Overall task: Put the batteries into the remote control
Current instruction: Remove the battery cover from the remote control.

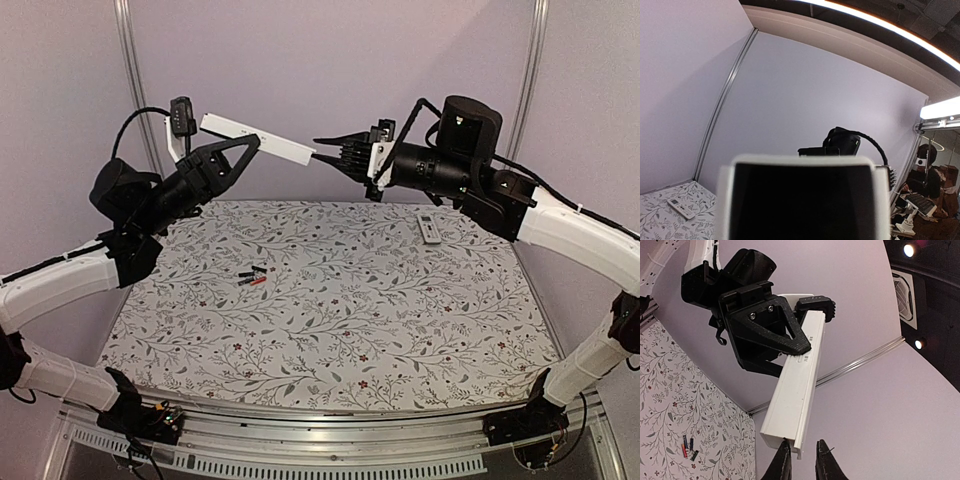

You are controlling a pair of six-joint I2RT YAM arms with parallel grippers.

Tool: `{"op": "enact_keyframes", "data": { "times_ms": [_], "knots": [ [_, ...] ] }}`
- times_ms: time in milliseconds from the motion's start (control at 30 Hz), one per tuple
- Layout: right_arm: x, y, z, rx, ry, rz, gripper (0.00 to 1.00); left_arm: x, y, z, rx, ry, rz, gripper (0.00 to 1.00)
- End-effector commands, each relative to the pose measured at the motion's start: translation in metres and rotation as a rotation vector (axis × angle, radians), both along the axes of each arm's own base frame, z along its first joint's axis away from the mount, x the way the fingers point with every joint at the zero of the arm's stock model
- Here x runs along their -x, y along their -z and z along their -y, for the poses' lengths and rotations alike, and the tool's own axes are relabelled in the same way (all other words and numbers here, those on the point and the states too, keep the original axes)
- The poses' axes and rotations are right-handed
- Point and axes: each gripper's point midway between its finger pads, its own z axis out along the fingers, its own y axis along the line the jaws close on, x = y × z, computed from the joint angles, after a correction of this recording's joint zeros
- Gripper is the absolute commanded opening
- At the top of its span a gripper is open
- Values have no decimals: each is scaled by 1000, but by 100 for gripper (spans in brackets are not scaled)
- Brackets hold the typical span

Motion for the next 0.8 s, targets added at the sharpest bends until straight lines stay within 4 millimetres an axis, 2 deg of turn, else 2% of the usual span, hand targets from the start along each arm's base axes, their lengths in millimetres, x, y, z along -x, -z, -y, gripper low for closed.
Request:
{"op": "enact_keyframes", "data": {
  "times_ms": [0, 100, 367, 633, 767],
  "knots": [
    [-3, -1, -4, 4, -8, -2, 16, 5, 0, -4, 1, 9, 20, 0],
    [-3, -1, -4, 4, -4, 0, 6, 6, 1, -4, -2, 11, 20, 0],
    [-4, 1, -3, 5, 5, -5, 2, 7, 1, -4, -4, 14, 23, 0],
    [-11, -29, 7, -126, 45, -110, 0, 0, 13, -10, -32, -61, 15, 0],
    [-19, -34, 14, -181, 65, -212, 0, -5, 21, -12, -62, -95, 13, 0]
  ]
}}
